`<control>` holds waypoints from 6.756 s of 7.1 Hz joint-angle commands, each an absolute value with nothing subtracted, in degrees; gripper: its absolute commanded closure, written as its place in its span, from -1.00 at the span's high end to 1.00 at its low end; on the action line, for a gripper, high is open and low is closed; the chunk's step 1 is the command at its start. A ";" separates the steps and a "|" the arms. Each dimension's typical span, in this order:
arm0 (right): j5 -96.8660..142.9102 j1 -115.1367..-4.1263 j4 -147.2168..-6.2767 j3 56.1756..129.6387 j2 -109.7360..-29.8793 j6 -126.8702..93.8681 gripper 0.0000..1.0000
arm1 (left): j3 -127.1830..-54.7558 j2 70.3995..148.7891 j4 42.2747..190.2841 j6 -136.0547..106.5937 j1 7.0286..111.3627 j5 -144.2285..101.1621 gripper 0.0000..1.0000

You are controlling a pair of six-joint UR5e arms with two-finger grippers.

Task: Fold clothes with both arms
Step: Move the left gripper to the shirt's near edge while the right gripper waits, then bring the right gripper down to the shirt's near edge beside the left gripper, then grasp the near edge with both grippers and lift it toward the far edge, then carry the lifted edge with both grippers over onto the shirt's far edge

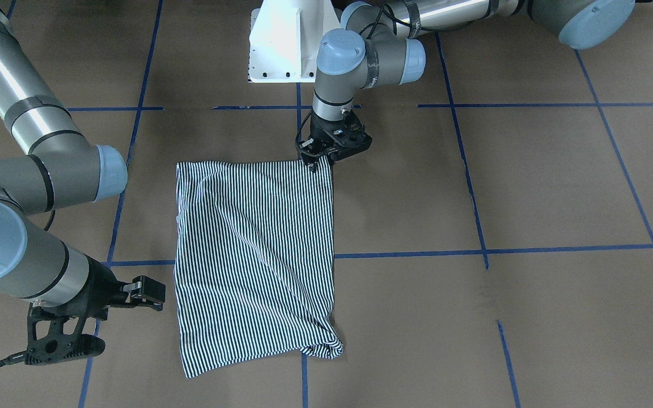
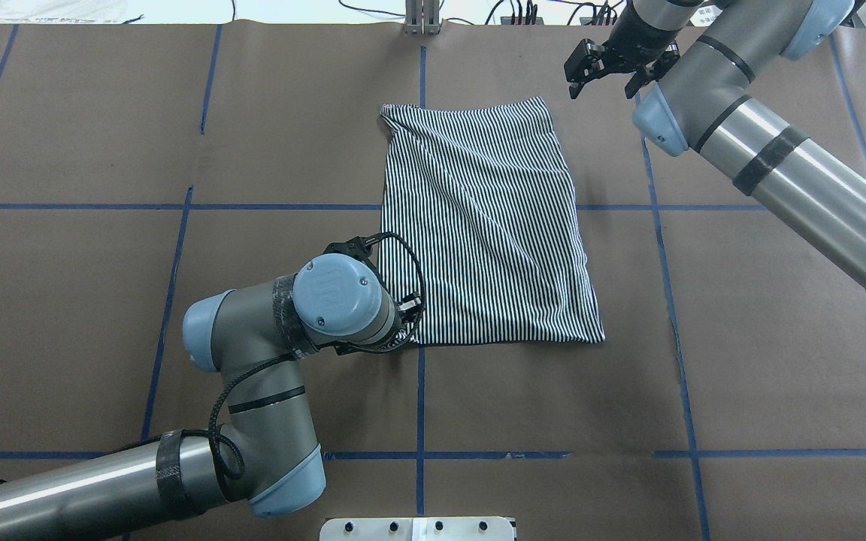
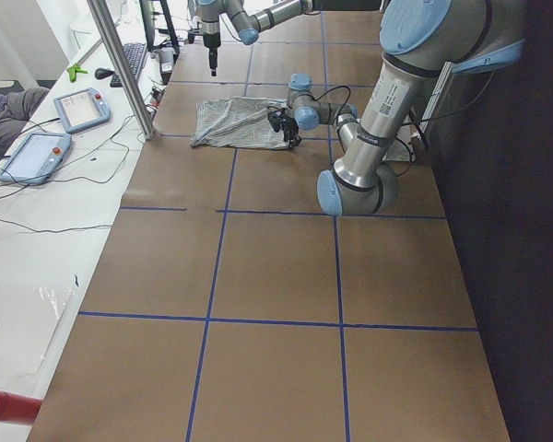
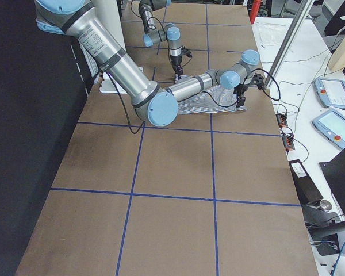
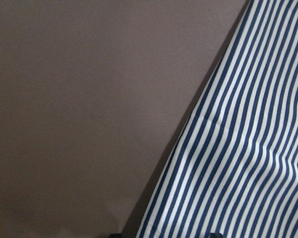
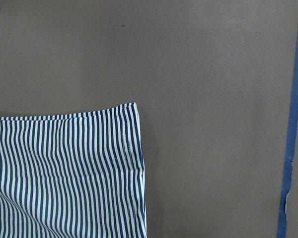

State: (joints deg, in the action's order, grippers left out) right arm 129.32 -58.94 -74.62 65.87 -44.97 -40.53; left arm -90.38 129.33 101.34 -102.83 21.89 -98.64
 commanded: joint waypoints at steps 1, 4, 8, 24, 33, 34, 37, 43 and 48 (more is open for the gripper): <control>129.29 -58.89 -74.62 65.83 -45.17 -40.52 1.00 | -90.96 129.11 101.34 -102.75 21.97 -98.70 -1.00; 129.46 -56.01 -74.53 71.93 -48.83 -51.87 1.00 | -103.29 120.90 101.43 -99.08 22.59 -99.31 -1.00; 115.09 -38.19 -75.23 92.78 -60.89 -91.99 1.00 | -106.88 118.56 101.51 -97.29 22.50 -99.40 -1.00; 97.47 -21.80 -89.12 98.00 -58.54 -112.59 -1.00 | -106.44 118.74 101.78 -97.21 22.41 -99.32 -1.00; 99.67 -19.79 -88.33 110.47 -61.88 -112.15 -1.00 | -117.67 112.86 100.72 -98.09 16.97 -100.55 -1.00; 99.49 -18.73 -87.90 110.04 -61.09 -112.06 -1.00 | -118.56 113.11 100.81 -98.09 16.96 -100.63 -1.00; 99.31 -27.11 -79.28 108.20 -60.47 -104.53 -1.00 | -119.80 115.65 100.99 -97.74 25.87 -103.36 -1.00; 98.79 -36.56 -66.80 75.19 -44.76 -93.96 -1.00 | -94.07 123.57 117.06 -100.90 36.46 -106.26 -1.00; 100.52 -44.80 -62.40 56.60 -34.80 -76.33 1.00 | -62.68 137.29 130.69 -97.83 50.25 -106.34 1.00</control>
State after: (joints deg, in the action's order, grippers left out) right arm 98.58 -42.20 -62.79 58.29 -35.34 -81.06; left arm -65.61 136.83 129.43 -99.54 47.16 -106.10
